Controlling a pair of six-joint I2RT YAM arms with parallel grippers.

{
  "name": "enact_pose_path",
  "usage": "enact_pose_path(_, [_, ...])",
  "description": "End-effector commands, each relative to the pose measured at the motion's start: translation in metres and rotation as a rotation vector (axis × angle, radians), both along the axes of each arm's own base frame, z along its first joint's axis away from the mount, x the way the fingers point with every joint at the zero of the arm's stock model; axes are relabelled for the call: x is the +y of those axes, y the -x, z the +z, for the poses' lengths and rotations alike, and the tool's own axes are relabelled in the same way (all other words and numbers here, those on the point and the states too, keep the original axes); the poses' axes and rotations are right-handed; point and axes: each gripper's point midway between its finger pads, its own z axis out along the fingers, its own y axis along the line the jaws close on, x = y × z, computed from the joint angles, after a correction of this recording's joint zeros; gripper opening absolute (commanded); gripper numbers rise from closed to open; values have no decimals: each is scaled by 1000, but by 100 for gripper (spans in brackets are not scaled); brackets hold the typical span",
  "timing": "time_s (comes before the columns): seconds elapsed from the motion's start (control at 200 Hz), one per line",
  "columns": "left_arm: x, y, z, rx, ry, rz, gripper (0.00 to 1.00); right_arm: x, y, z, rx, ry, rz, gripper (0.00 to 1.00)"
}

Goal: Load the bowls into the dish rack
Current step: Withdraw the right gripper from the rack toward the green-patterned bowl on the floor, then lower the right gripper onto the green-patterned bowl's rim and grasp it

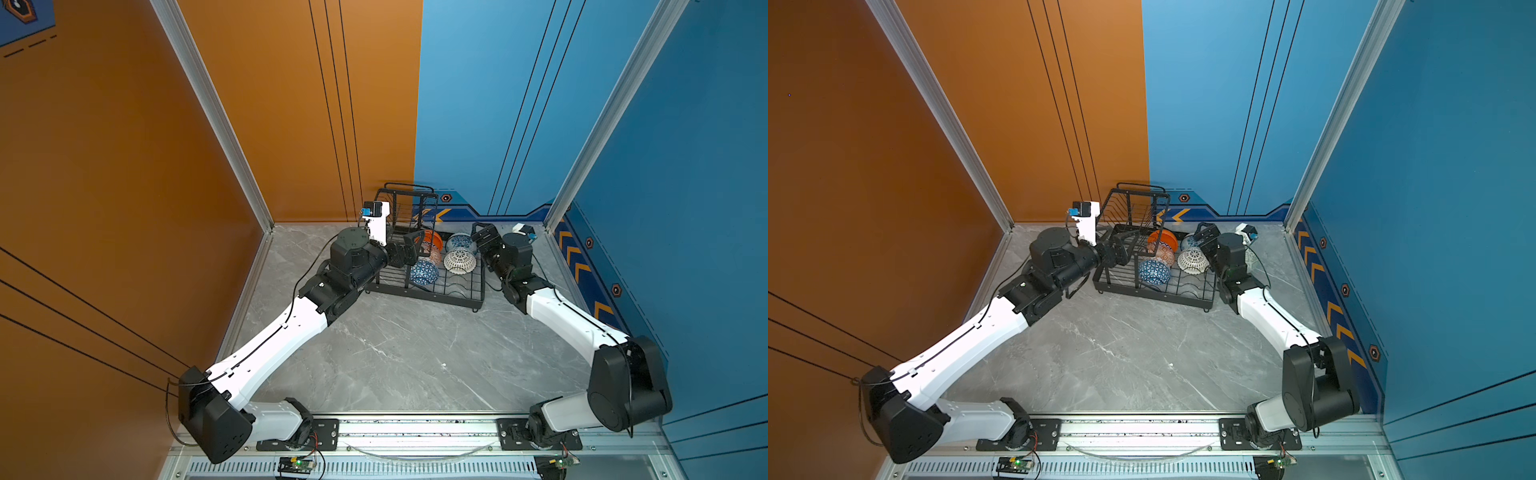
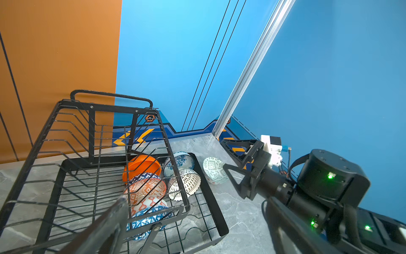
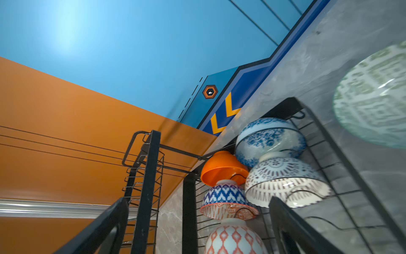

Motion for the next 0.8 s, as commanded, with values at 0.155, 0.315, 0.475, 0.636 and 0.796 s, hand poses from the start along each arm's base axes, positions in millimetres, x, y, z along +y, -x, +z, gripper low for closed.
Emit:
enact_pose_path(0.155, [-48, 3, -12, 77, -57, -124, 98, -94, 23, -66, 339, 112, -82, 100])
enact_pose_path(0.315, [-70, 7, -23, 98, -103, -167, 98, -135, 31, -106, 446, 101, -152, 96])
enact_pose_path(0.475, [-74, 6, -33, 115, -126, -174, 98, -145, 23, -135, 517, 101, -129, 87])
enact_pose_path(0.636, [-76, 5, -34, 120, -141, -178, 98, -145, 11, -156, 563, 104, -87, 82])
enact_pose_path(0.796, [-84, 4, -37, 137, -146, -206, 98, -145, 1, -168, 585, 103, -63, 73])
